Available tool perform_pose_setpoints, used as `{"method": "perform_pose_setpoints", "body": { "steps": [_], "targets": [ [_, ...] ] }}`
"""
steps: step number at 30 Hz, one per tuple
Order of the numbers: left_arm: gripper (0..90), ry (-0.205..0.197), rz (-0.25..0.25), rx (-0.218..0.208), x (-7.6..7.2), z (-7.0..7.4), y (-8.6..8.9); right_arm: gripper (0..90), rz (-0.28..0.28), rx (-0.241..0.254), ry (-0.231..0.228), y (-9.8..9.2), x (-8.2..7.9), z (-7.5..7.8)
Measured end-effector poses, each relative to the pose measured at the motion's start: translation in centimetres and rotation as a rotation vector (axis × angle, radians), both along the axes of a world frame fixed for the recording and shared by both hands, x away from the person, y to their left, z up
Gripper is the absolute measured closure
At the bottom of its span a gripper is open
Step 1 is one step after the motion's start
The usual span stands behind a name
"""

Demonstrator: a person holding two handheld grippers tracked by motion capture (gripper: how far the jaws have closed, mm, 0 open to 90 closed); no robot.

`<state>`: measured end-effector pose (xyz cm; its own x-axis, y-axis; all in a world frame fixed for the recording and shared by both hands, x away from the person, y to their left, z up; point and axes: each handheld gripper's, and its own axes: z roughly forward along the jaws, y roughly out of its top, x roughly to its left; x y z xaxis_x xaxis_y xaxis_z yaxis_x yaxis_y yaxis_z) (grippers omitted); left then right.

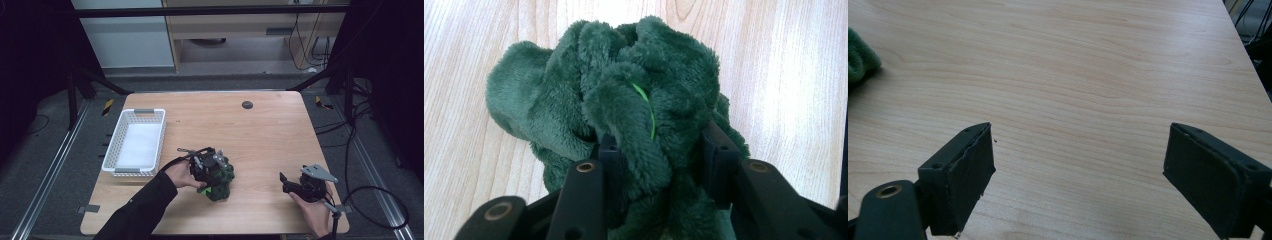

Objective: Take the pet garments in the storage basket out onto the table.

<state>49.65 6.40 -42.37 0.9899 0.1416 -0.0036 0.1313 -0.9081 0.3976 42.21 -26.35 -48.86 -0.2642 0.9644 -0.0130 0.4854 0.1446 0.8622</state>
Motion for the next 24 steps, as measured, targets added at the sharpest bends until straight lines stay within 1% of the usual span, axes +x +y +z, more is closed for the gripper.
{"method": "perform_pose_setpoints", "body": {
  "steps": [1, 4, 6, 8, 10, 11, 12, 17, 21, 23, 24],
  "targets": [
    [58.9, -0.006, 0.001, 0.000, 0.0, 0.1, 0.0, 12.7, 0.000, -0.001, -0.001, 0.0, 0.0, 0.0],
    [53.6, -0.008, 0.003, -0.010, -0.1, 0.2, 0.1, 12.7, -0.005, 0.009, 0.002, 0.0, 0.0, 0.1],
    [49.8, -0.009, 0.007, -0.019, -0.2, 0.3, 0.2, 12.6, -0.005, 0.005, 0.001, 0.0, 0.0, 0.0],
    [45.7, -0.026, 0.004, -0.027, -0.3, 0.6, 0.4, 12.6, -0.006, 0.006, 0.001, -0.1, 0.0, 0.0],
    [41.5, -0.038, 0.009, -0.047, -0.3, 1.0, 0.7, 12.6, -0.006, 0.007, 0.001, -0.1, 0.0, 0.1],
    [40.7, -0.033, 0.021, -0.063, -0.4, 1.1, 0.8, 12.6, -0.006, 0.007, 0.001, -0.1, 0.0, 0.1],
    [38.7, -0.039, 0.021, -0.071, -0.4, 1.3, 1.0, 12.6, -0.006, 0.007, 0.001, -0.1, 0.0, 0.0],
    [34.7, -0.048, 0.037, -0.108, -0.7, 2.0, 1.7, 12.6, -0.005, 0.009, 0.001, -0.1, 0.0, 0.0],
    [31.3, -0.045, 0.048, -0.140, -0.8, 2.6, 2.2, 12.6, -0.006, 0.008, -0.002, -0.2, 0.0, 0.0],
    [28.6, -0.057, 0.054, -0.154, -0.9, 2.8, 2.4, 12.5, -0.006, 0.009, -0.001, -0.2, 0.0, 0.0],
    [28.6, -0.060, 0.059, -0.169, -0.9, 2.8, 2.5, 12.5, -0.006, 0.009, -0.001, -0.2, 0.0, 0.0]
  ]
}}
